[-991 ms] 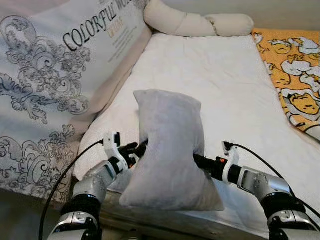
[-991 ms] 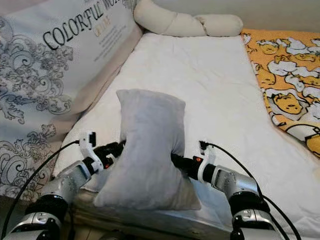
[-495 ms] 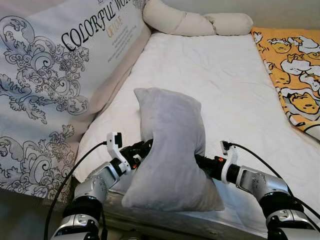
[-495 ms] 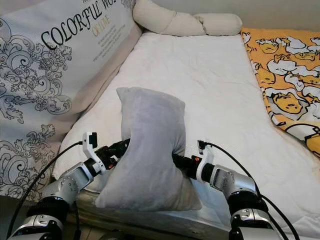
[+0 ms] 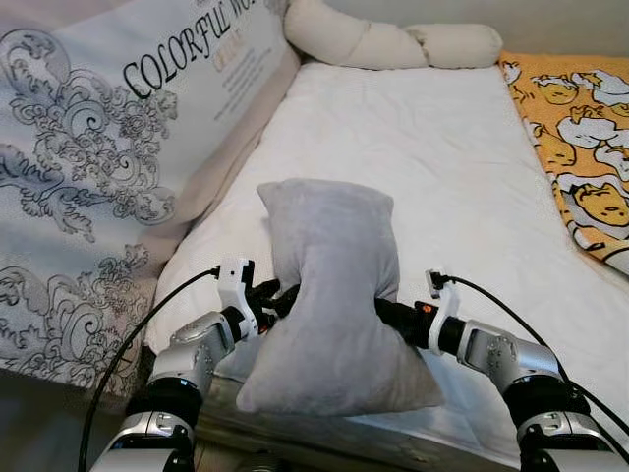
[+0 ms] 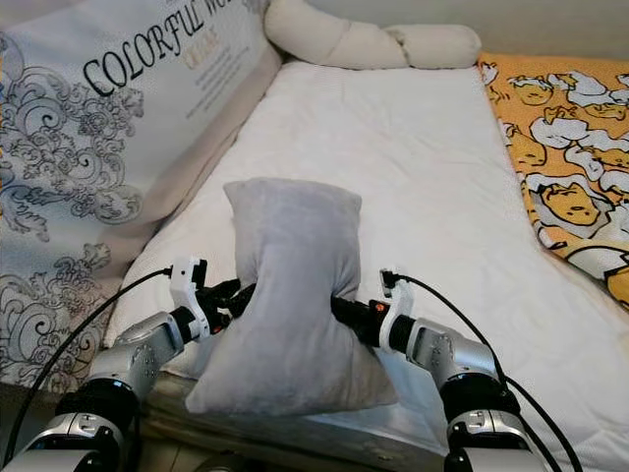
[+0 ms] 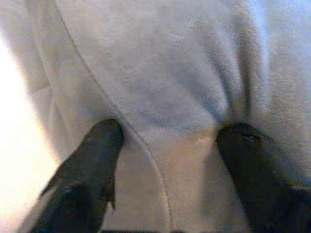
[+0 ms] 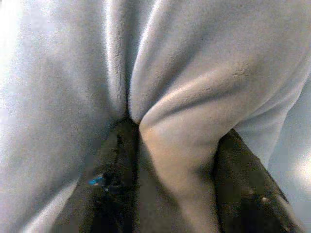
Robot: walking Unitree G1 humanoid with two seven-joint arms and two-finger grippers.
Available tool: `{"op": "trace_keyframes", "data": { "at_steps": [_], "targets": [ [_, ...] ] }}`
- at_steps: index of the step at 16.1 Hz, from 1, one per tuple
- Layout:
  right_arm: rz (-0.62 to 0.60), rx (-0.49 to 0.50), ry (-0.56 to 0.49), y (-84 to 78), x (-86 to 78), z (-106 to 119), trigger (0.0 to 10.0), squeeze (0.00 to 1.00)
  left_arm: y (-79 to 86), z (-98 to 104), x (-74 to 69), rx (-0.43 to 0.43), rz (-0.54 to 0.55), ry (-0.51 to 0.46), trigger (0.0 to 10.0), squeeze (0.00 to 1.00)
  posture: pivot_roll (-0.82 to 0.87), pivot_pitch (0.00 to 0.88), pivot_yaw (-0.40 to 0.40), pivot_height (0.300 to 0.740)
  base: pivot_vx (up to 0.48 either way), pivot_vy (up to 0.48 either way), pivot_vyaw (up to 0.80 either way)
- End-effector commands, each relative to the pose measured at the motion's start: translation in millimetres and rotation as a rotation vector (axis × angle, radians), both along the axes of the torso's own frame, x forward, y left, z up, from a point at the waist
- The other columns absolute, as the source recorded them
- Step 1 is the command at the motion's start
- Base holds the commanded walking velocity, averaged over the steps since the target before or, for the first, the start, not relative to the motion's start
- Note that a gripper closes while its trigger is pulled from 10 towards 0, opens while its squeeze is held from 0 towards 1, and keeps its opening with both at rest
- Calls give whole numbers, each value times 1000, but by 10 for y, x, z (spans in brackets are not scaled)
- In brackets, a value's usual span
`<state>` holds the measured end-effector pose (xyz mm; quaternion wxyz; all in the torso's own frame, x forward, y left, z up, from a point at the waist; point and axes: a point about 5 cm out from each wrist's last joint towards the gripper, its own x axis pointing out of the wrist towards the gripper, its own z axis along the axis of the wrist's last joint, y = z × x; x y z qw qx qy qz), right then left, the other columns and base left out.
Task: Clean up the room
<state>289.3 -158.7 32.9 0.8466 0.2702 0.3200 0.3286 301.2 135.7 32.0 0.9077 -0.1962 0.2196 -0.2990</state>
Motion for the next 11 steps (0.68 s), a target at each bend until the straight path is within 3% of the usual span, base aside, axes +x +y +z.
{"op": "trace_keyframes", "data": {
  "at_steps": [1, 5, 11],
  "targets": [
    [38, 5, -58, 147, 36, 66, 0, 0, -77, -47, -22, 30, -35, 29, 0, 0, 37, 0, 49, 740, 0, 0, 0],
    [30, 18, -99, 255, 34, 144, 0, 0, -96, 11, -9, 78, -67, -13, 0, 0, 41, 0, 46, 740, 0, 0, 0],
    [31, -4, -123, 358, 30, 191, 0, 0, -197, 78, -14, 81, -109, -37, 0, 0, 54, 0, 39, 740, 0, 0, 0]
  ]
}}
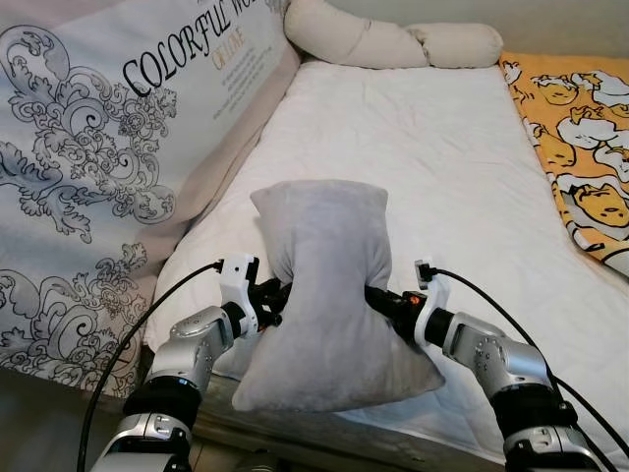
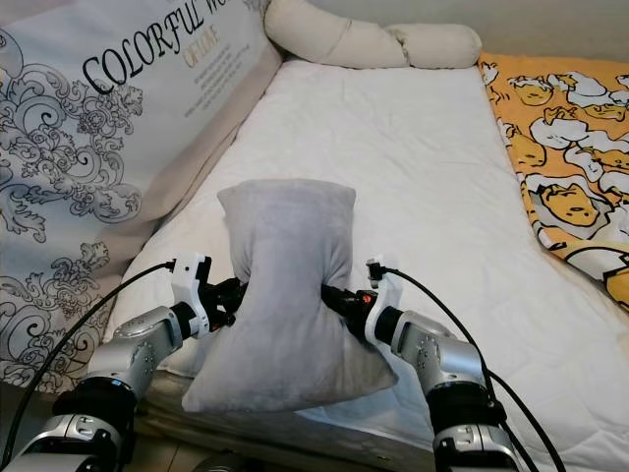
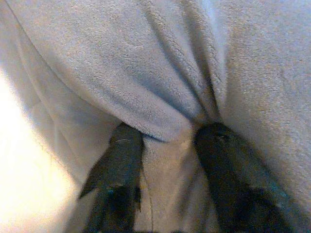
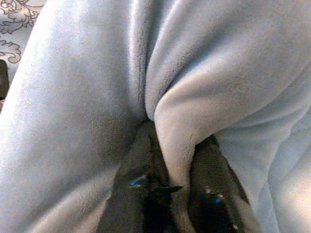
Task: Clean up the room
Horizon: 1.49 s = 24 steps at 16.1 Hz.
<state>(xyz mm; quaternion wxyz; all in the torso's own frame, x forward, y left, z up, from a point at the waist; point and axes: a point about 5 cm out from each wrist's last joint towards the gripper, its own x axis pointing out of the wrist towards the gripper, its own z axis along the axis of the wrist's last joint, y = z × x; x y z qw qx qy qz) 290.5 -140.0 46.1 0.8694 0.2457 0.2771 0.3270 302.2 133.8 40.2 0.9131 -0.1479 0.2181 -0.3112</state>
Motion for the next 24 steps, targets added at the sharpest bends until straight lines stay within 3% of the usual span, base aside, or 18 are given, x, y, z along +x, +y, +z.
{"op": "trace_keyframes", "data": {
  "at_steps": [1, 7, 10, 11, 16, 17, 18, 19, 21, 24],
  "targets": [
    [62, 13, -20, 179, 16, 63, 0, 0, -181, -2, -27, 4, -58, 5, 0, 0, 57, 0, 38, 740, 0, 0, 0],
    [9, 19, -29, 165, 64, 152, 0, 0, -150, 65, -8, 20, -37, -14, 0, 0, 61, 0, 32, 740, 0, 0, 0],
    [-26, 42, -87, 165, 115, 333, 0, 0, -169, 294, 64, 39, -39, -109, 0, 0, 56, 0, 41, 740, 0, 0, 0],
    [-45, 52, -133, 174, 144, 470, 0, 0, -190, 469, 94, 48, -45, -169, 0, 0, 51, 0, 45, 740, 0, 0, 0],
    [-104, 26, -304, 232, 181, 868, 0, 0, -247, 909, 103, 108, 11, -339, 0, 0, 42, 0, 61, 740, 0, 0, 0],
    [-168, 5, -337, 218, 207, 916, 0, 0, -252, 969, 101, 133, 34, -369, 3647, 0, 37, 0, 66, 740, 0, 0, 0],
    [-211, -49, -360, 193, 210, 934, 5725, 0, -242, 1020, 91, 166, 69, -407, 10000, 0, 23, 0, 77, 740, 0, 0, 0],
    [-222, -96, -376, 190, 206, 937, 10000, 0, -202, 1034, 81, 208, 118, -405, 10000, 0, 16, 0, 80, 740, 0, 0, 0],
    [-259, -199, -407, 191, 208, 907, 10000, 0, -138, 1068, 40, 284, 157, -449, 10000, 0, 15, 0, 73, 740, 0, 0, 0],
    [-302, -227, -380, 215, 136, 835, 10000, 0, -97, 1051, -21, 305, 163, -448, 10000, 0, 21, 0, 58, 740, 0, 90, 0]
  ]
}}
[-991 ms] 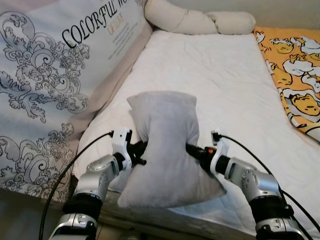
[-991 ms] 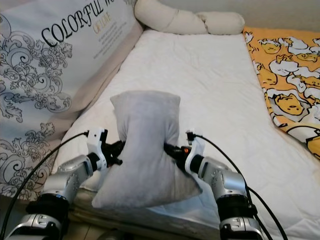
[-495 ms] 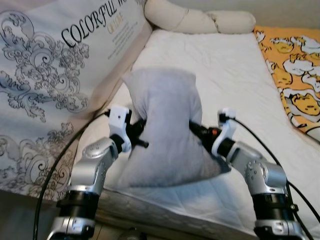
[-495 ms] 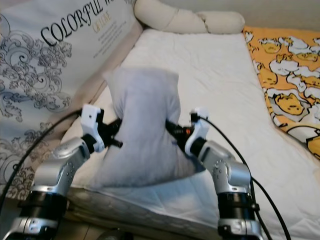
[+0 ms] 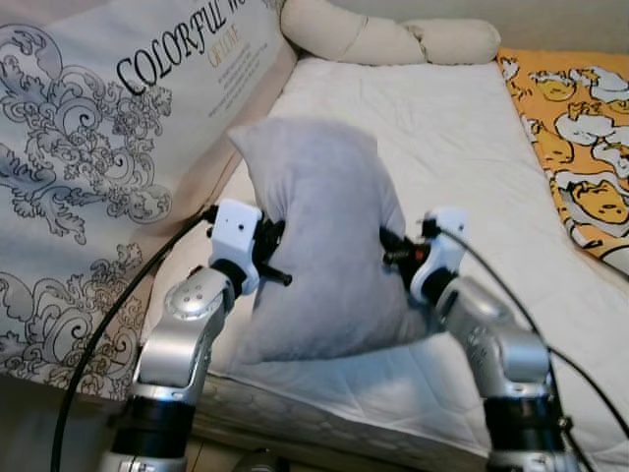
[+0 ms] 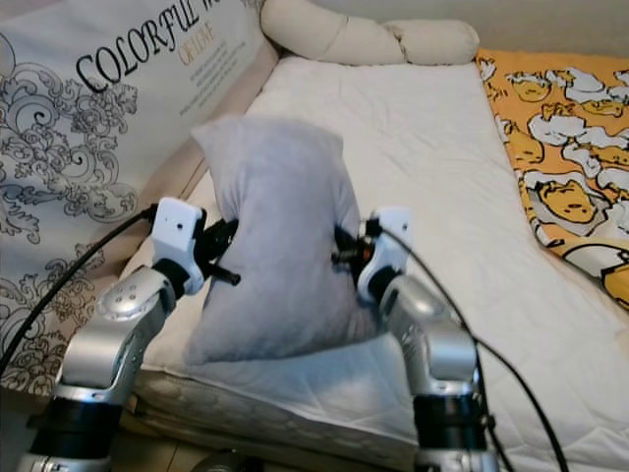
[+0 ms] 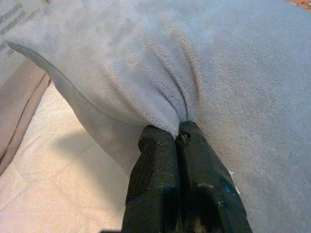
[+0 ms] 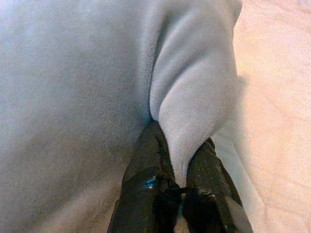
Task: Clean up the room
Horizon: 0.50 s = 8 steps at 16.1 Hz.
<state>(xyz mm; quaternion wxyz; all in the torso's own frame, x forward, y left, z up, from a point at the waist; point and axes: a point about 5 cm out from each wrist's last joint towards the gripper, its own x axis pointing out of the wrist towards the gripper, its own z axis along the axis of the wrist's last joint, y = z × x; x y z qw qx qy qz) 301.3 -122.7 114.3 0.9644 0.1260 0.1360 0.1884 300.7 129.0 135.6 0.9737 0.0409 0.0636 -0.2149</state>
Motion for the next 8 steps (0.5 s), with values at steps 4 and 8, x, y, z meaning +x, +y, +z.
{"op": "trace_keyframes", "data": {
  "at_steps": [4, 8],
  "targets": [
    [-13, -12, -55, 69, -5, 110, 10000, 0, 6, 88, 5, 46, 8, -34, 10000, 0, 28, 0, 51, 740, 0, 375, 0],
    [-4, -63, -56, 94, -51, 53, 10000, 0, -10, 59, 27, 55, 13, -22, 10000, 0, 32, 0, 49, 740, 0, 368, 0]
  ]
}}
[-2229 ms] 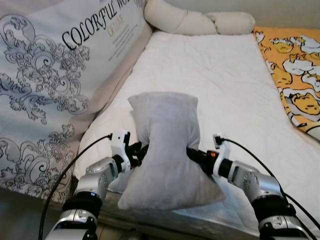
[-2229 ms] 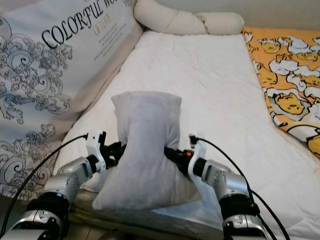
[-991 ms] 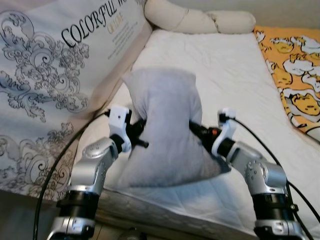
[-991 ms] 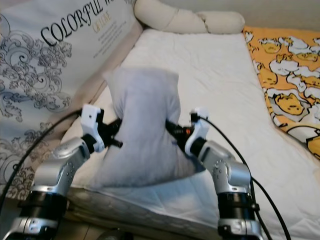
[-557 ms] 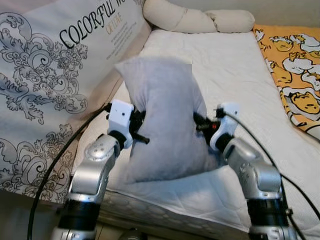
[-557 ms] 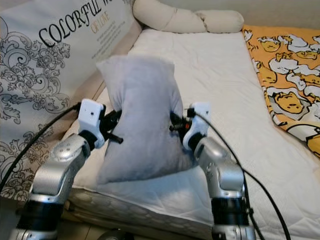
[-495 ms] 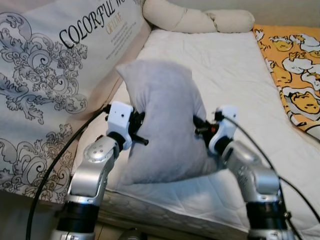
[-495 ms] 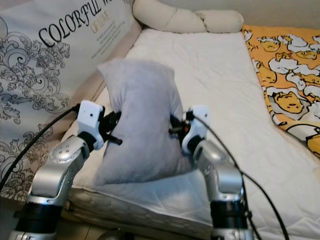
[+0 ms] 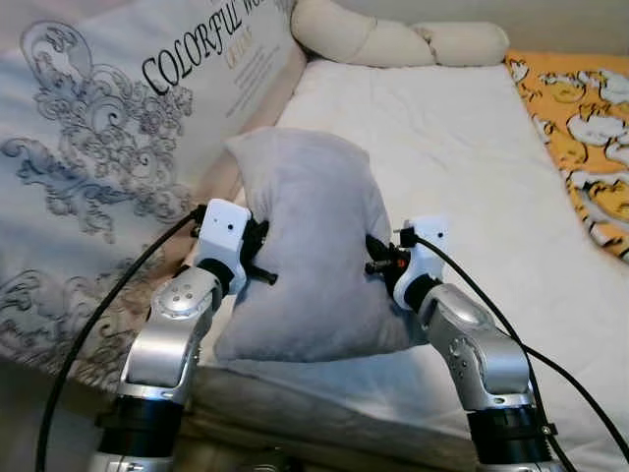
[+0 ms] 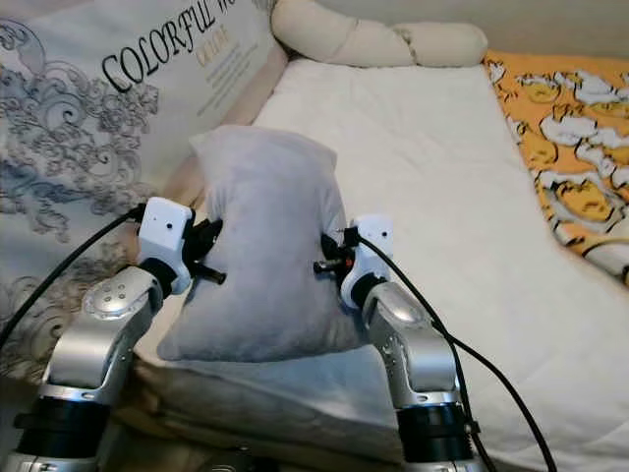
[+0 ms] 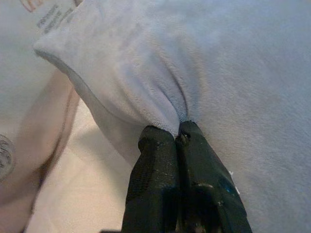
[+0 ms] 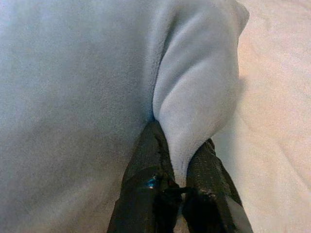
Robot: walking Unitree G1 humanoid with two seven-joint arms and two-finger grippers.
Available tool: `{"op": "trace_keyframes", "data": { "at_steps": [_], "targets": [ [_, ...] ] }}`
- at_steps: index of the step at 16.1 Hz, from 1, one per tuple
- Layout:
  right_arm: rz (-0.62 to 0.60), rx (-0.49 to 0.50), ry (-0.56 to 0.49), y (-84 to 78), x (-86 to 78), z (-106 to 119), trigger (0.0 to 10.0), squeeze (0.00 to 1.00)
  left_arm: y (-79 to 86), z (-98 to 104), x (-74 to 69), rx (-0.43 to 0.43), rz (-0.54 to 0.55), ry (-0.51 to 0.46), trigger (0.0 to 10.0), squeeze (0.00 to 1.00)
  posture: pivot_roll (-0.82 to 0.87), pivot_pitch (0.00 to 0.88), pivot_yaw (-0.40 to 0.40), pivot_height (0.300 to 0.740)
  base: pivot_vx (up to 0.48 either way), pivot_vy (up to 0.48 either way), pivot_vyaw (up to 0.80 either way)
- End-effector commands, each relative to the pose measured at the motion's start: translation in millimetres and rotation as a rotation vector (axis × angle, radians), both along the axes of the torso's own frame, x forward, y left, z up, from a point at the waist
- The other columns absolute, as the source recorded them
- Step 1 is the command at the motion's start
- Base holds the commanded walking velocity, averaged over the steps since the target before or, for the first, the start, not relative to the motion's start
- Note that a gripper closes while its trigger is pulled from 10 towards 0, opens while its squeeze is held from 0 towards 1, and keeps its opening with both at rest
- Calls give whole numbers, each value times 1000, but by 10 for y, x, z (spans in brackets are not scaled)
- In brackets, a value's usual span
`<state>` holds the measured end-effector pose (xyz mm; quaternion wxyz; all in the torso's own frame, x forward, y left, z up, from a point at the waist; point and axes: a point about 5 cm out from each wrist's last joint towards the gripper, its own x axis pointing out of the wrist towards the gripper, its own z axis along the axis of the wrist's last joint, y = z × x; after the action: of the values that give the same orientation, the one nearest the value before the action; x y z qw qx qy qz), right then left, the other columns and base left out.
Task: Clean up the room
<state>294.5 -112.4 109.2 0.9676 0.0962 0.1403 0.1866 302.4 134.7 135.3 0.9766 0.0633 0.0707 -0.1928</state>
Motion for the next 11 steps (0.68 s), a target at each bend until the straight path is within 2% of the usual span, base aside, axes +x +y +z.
{"op": "trace_keyframes", "data": {
  "at_steps": [1, 5, 11],
  "targets": [
    [-6, -12, -46, 12, -4, 98, 10000, 0, -71, 41, 6, 13, -32, -13, 10000, 0, 27, 0, 53, 740, 0, 375, 0],
    [-23, 10, 0, -59, -14, 53, 10000, 0, -39, 38, 40, 28, -23, -2, 10000, 0, 34, 0, 53, 740, 0, 368, 0],
    [-17, -1, -9, -31, -1, 72, 10000, 0, -14, 38, 27, 15, -11, 7, 10000, 0, 54, 0, 37, 740, 0, 359, 0]
  ]
}}
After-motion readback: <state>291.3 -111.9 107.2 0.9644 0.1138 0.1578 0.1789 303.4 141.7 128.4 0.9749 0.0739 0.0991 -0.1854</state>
